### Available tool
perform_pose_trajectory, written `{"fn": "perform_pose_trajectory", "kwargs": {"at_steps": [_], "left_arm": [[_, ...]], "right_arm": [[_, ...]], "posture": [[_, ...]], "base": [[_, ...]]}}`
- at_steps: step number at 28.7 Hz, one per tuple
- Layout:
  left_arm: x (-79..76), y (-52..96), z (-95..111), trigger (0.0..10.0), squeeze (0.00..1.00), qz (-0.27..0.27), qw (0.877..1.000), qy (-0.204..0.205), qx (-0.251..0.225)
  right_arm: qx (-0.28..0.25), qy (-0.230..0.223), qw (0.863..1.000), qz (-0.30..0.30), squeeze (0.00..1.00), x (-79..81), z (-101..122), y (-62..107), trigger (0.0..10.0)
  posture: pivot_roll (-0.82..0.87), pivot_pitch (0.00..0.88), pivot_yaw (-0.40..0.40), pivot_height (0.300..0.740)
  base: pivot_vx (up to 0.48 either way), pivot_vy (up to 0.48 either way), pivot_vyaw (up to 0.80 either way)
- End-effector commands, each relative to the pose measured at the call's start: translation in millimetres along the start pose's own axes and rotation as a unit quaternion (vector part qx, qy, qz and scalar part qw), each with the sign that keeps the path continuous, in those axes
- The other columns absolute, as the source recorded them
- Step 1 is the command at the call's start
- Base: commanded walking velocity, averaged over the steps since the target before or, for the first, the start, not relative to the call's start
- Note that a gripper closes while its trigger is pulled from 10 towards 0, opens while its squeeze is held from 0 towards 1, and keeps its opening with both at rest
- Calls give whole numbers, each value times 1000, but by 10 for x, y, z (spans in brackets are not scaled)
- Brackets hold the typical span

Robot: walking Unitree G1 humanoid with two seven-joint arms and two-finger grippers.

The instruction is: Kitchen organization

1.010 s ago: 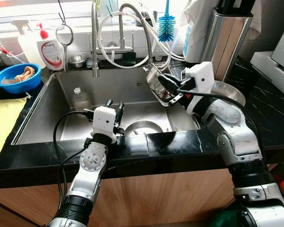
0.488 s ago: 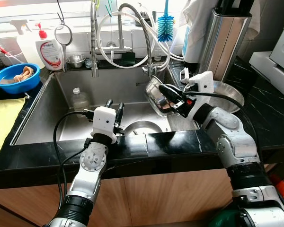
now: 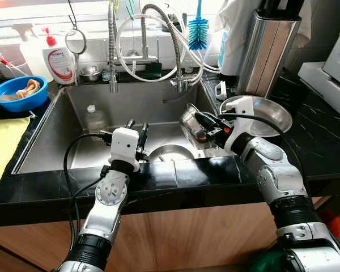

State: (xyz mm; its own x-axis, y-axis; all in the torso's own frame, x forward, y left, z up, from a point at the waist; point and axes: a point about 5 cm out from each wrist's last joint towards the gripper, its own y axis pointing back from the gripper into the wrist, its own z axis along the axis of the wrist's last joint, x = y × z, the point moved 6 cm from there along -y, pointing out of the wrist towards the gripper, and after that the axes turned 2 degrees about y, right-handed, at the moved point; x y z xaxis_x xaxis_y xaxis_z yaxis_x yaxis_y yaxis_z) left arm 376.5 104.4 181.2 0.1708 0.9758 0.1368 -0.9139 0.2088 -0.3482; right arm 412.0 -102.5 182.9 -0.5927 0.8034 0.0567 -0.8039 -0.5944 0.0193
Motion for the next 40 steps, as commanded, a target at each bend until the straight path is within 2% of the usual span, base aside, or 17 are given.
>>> {"fn": "perform_pose_trajectory", "kwargs": {"at_steps": [1, 5, 14, 21, 40], "left_arm": [[15, 4, 10, 10000, 0, 2, 1000, -9, 0], [15, 6, 8, 10000, 0, 2, 1000, -9, 0], [11, 7, 1, 10000, 0, 0, 1000, -9, 2], [4, 7, -5, 10000, 0, -1, 1000, -9, 3], [2, 11, -11, 10000, 0, 0, 1000, -9, 4]], "right_arm": [[-3, 0, 1000, -14, 0, -48, 39, -23, 10000], [11, 9, 999, -30, 0, -106, -14, -21, 10000], [20, 12, 999, -32, 0, -106, -58, -19, 10000], [28, 16, 998, -63, 0, -202, -66, -24, 10000], [33, 20, 997, -68, 0, -214, -86, -47, 10000]], "posture": [[-133, 0, 12, 740], [-131, 0, 11, 740], [-133, 0, 13, 740], [-132, 0, 14, 740], [-129, 0, 8, 740]], "base": [[0, 0, 0], [0, 0, 0], [0, 0, 0], [0, 0, 0], [0, 0, 0]]}}
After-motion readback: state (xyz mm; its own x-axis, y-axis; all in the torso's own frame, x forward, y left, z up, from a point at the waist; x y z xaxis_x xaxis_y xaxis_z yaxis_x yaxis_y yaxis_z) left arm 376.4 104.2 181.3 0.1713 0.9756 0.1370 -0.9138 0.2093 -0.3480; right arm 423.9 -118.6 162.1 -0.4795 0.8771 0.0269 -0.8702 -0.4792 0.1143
